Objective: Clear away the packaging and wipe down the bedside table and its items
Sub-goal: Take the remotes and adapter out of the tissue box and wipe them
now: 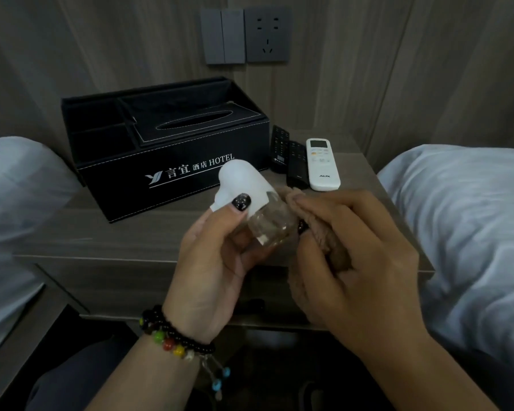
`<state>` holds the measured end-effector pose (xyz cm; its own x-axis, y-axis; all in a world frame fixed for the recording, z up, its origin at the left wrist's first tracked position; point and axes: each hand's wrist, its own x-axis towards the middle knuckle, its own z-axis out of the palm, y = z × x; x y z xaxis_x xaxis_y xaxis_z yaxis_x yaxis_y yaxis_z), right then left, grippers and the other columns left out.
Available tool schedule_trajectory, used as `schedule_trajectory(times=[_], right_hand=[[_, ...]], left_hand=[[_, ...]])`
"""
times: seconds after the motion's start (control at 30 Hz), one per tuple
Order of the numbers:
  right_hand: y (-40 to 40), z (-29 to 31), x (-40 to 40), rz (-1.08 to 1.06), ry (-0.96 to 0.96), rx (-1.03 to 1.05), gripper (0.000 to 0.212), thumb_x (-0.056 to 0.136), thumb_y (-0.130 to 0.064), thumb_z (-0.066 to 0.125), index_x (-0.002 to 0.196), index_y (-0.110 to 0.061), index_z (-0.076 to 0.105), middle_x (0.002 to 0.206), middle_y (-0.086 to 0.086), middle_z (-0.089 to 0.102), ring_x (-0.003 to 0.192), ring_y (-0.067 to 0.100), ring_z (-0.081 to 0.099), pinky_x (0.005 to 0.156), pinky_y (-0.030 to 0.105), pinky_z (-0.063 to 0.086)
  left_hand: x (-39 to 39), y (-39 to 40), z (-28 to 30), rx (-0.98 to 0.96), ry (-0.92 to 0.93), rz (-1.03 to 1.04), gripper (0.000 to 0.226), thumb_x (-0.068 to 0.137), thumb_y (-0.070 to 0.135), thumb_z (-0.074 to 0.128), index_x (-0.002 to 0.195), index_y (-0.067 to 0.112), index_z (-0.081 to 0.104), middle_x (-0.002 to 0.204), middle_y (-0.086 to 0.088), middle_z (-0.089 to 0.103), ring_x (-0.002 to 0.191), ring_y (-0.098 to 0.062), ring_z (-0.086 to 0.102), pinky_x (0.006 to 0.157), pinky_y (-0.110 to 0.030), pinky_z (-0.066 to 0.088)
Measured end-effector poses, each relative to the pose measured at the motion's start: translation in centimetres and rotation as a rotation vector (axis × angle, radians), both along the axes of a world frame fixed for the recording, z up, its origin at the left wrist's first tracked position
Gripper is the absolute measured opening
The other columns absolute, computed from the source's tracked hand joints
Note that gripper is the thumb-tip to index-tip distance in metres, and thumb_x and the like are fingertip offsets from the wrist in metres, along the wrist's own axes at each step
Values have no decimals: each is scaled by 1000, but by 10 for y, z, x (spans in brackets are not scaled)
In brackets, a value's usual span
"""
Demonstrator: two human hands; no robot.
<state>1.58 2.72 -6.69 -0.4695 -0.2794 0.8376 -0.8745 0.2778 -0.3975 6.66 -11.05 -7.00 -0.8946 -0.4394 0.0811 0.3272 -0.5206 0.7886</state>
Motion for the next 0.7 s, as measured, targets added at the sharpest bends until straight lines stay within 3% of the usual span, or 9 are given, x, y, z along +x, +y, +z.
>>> schedule_trajectory(times=[0.1,0.23,0.43,0.57,0.7], right_hand=[[0,1,8,55,32,7,27,88,-13,57,111,-6,70,105,5,64,89,10,62,72,23,50],[-2,2,10,138,91,23,29,89,-15,56,112,-6,70,106,7,64,89,14,64,65,26,53],[6,-7,-27,-57,-1,59,30,85,-21,54,109,-14,70,103,-2,63,78,11,62,54,29,55],[12,1,-44,-149,-85,114,25,84,-27,50,99,-18,69,95,-4,62,77,12,62,48,23,51],[12,-2,-51,-196,-274,304,14,85,-26,54,91,-25,66,95,-7,58,70,13,59,48,23,39]], left_hand=[[1,-2,0,4,-13,12,55,67,35,69,114,6,65,105,-14,69,93,-22,67,69,-30,58],[10,-9,3,79,53,35,75,54,36,86,117,6,59,107,-12,69,94,-21,69,71,-29,58],[16,-11,20,41,89,144,57,54,32,89,104,11,68,110,-9,70,107,-25,66,76,-31,57],[-16,-4,54,-120,15,177,27,78,19,68,103,12,62,104,-8,73,105,-23,68,79,-32,58],[-83,-3,96,-484,-88,126,39,81,18,71,117,6,59,115,-13,69,105,-23,67,85,-37,57]])
